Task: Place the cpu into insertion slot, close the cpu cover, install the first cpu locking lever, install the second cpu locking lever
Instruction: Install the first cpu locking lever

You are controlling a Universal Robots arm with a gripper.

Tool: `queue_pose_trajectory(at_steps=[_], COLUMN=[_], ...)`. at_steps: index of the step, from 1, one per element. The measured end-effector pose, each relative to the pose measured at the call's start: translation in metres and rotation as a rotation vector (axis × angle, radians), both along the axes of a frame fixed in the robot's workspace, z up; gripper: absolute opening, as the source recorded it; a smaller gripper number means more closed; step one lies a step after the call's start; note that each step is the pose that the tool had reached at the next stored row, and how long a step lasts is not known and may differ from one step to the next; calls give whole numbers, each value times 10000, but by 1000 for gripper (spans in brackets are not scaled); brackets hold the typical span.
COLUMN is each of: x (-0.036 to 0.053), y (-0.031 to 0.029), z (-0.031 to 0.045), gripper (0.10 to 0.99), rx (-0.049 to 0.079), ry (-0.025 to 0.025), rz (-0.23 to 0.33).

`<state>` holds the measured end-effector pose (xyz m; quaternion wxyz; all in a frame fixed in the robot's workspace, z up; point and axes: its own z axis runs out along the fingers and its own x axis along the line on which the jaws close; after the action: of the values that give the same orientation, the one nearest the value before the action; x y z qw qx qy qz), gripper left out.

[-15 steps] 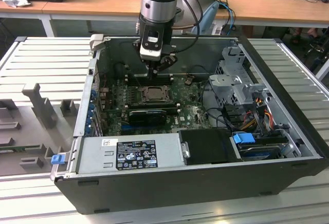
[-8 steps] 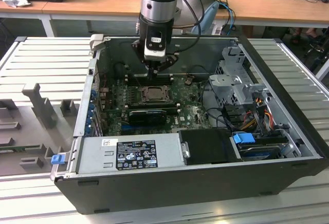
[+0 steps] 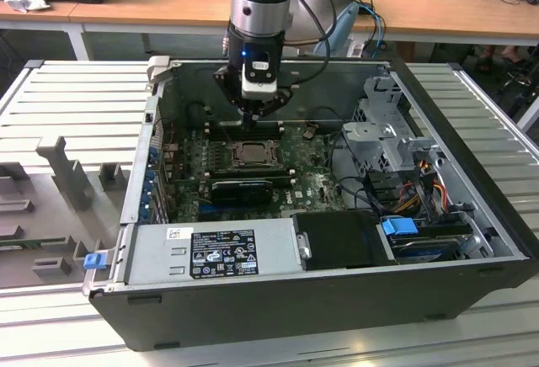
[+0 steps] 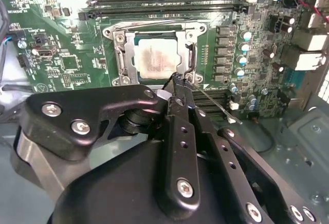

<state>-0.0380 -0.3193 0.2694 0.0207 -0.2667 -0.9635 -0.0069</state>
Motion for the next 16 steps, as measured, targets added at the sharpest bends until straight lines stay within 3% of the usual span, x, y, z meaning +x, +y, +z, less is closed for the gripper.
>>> queue_pose_trajectory(at_steps=[4, 12, 16], x=[0, 0, 0], y=[0, 0, 0], z=[0, 0, 0], gripper=[106, 106, 106], rx=[-1, 0, 0], ry=[0, 0, 0], rz=[372, 1802, 2258])
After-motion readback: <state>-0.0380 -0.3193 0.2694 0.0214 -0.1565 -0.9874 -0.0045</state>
